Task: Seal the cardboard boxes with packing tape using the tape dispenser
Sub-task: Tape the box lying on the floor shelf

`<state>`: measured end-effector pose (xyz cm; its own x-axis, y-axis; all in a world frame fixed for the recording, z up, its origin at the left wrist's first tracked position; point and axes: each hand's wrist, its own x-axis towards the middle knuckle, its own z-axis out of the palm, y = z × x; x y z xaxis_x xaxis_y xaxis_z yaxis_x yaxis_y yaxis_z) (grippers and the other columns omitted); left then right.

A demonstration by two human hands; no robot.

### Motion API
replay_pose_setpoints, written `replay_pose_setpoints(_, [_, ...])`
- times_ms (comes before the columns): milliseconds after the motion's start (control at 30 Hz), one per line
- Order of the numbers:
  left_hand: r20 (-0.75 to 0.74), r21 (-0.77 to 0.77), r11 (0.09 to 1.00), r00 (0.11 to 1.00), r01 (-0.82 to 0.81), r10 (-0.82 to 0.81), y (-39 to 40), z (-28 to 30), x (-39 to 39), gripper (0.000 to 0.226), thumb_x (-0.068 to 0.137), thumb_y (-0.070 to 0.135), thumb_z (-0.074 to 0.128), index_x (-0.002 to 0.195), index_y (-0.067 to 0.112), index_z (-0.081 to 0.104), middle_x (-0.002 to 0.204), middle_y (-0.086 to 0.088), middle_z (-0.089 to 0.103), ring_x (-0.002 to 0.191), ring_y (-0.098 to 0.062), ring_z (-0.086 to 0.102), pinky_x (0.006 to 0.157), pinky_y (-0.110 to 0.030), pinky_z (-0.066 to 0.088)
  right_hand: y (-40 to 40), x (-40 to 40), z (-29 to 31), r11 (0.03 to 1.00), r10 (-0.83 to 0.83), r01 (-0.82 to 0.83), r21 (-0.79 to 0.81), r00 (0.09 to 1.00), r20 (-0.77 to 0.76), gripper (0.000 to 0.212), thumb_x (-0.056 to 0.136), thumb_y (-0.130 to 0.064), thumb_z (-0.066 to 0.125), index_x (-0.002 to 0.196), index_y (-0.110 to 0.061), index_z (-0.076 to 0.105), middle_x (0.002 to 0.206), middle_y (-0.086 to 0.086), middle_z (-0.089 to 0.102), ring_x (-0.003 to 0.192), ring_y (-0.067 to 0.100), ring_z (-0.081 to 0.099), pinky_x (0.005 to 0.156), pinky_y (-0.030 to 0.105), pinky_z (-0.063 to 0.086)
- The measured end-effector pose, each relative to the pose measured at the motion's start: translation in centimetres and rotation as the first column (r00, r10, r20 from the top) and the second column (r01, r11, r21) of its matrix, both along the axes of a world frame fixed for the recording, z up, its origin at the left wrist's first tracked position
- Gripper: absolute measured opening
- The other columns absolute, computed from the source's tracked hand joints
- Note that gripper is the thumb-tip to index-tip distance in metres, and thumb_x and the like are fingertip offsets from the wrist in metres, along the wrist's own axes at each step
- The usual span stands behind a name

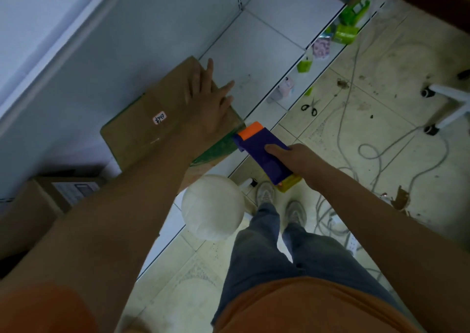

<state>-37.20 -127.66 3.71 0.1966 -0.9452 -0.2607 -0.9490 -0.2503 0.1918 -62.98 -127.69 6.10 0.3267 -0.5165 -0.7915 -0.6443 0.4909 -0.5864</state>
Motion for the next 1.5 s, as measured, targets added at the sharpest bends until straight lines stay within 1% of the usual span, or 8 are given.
replay_pose_setpoints(167, [0.080, 0.117, 0.993, 0.997, 0.000, -0.010, 2.4, -0.3, -3.2, 0.069, 0.092, 0.076, 0.027, 0.154, 0.048, 0.016, 0.165, 0.001, -0.019, 0.149, -0.035, -0.023, 0.115, -0.065, -0.013, -0.2, 0.1, -0.2, 0.986, 0.032, -0.037, 0.161, 0.999, 0.030, 0.042, 0.087, -0.048, 0.064, 0.098, -0.007, 0.064, 0.100, 0.015, 0.073, 0.094, 0.031, 0.070, 0.085, 0.039, 0.055])
replay_pose_setpoints(433, [0.074, 0.030, 0.999, 0.997, 0.016, -0.018, 2.1, -1.3, -2.8, 0.053, 0.081, 0.079, 0.045, 0.120, 0.043, 0.053, 0.167, 0.005, -0.009, 0.150, -0.036, -0.017, 0.114, -0.068, -0.007, -2.0, 1.1, -0.6, 0.995, 0.071, -0.062, 0.076, 0.990, -0.122, 0.047, 0.086, -0.053, 0.066, 0.081, -0.009, 0.053, 0.075, 0.007, 0.062, 0.065, 0.018, 0.060, 0.056, 0.025, 0.047])
replay_pose_setpoints(600, [-0.019, 0.026, 0.999, 1.000, -0.020, 0.021, 1.4, -1.4, -1.7, 0.055, 0.081, 0.080, 0.046, 0.122, 0.043, 0.052, 0.167, 0.006, -0.009, 0.151, -0.034, -0.017, 0.115, -0.067, -0.006, 3.7, -4.6, -6.7, 0.847, 0.465, -0.530, 0.030, 0.713, -0.524, 0.045, 0.093, -0.052, 0.055, 0.097, -0.007, 0.058, 0.073, 0.001, 0.050, 0.071, 0.018, 0.057, 0.066, 0.026, 0.046])
replay_pose_setpoints(800, [0.110, 0.021, 0.999, 0.993, 0.034, -0.036, 1.8, -1.6, -2.1, 0.055, 0.072, 0.076, 0.059, 0.116, 0.044, 0.051, 0.167, 0.001, -0.007, 0.150, -0.040, -0.012, 0.113, -0.071, -0.004, 5.3, -4.1, -9.8, 0.916, 0.356, -0.399, -0.037, 0.852, -0.383, 0.053, 0.091, -0.057, 0.057, 0.062, -0.014, 0.045, 0.059, 0.001, 0.050, 0.052, 0.012, 0.049, 0.044, 0.023, 0.032])
replay_pose_setpoints(1033, [0.111, 0.044, 0.990, 0.985, 0.131, -0.135, 2.1, -1.4, -3.4, 0.020, 0.090, 0.059, 0.055, 0.104, 0.049, 0.065, 0.167, 0.006, -0.002, 0.146, -0.049, -0.019, 0.105, -0.078, -0.013, 1.8, -0.2, -8.3, 0.899, 0.305, -0.375, -0.226, 0.907, -0.292, 0.059, 0.090, -0.061, 0.055, 0.057, -0.012, 0.048, 0.054, 0.002, 0.052, 0.049, 0.016, 0.052, 0.044, 0.023, 0.034])
replay_pose_setpoints(1233, [0.121, 0.047, 0.995, 0.988, 0.087, -0.092, 2.3, -0.8, -4.2, 0.054, 0.090, 0.076, 0.024, 0.115, 0.052, 0.065, 0.167, 0.007, -0.003, 0.148, -0.043, -0.019, 0.108, -0.075, -0.014, 2.0, -2.2, -7.9, 0.904, 0.275, -0.344, -0.253, 0.923, -0.271, 0.060, 0.090, -0.060, 0.056, 0.054, -0.013, 0.047, 0.052, 0.001, 0.051, 0.047, 0.012, 0.051, 0.043, 0.022, 0.034])
replay_pose_setpoints(1367, [0.131, 0.073, 0.997, 0.991, -0.013, 0.004, 1.5, -1.1, -4.9, 0.031, 0.097, 0.055, 0.043, 0.096, 0.045, 0.072, 0.165, 0.012, 0.012, 0.150, -0.040, -0.013, 0.109, -0.075, -0.010, 1.8, -4.0, -7.1, 0.905, 0.227, -0.307, -0.294, 0.934, -0.275, 0.060, 0.089, -0.060, 0.057, 0.053, -0.013, 0.045, 0.052, 0.001, 0.050, 0.047, 0.013, 0.049, 0.043, 0.024, 0.034])
replay_pose_setpoints(1500, [0.186, 0.161, 0.987, 0.982, -0.015, -0.015, 1.0, -1.1, -5.2, 0.042, 0.090, 0.063, 0.053, 0.129, 0.049, 0.060, 0.167, 0.007, 0.005, 0.149, -0.041, -0.014, 0.108, -0.076, -0.012, 1.4, -6.1, -4.8, 0.920, 0.141, -0.215, -0.327, 0.962, -0.235, 0.061, 0.088, -0.059, 0.060, 0.051, -0.014, 0.040, 0.051, 0.003, 0.048, 0.048, 0.015, 0.047, 0.046, 0.026, 0.034])
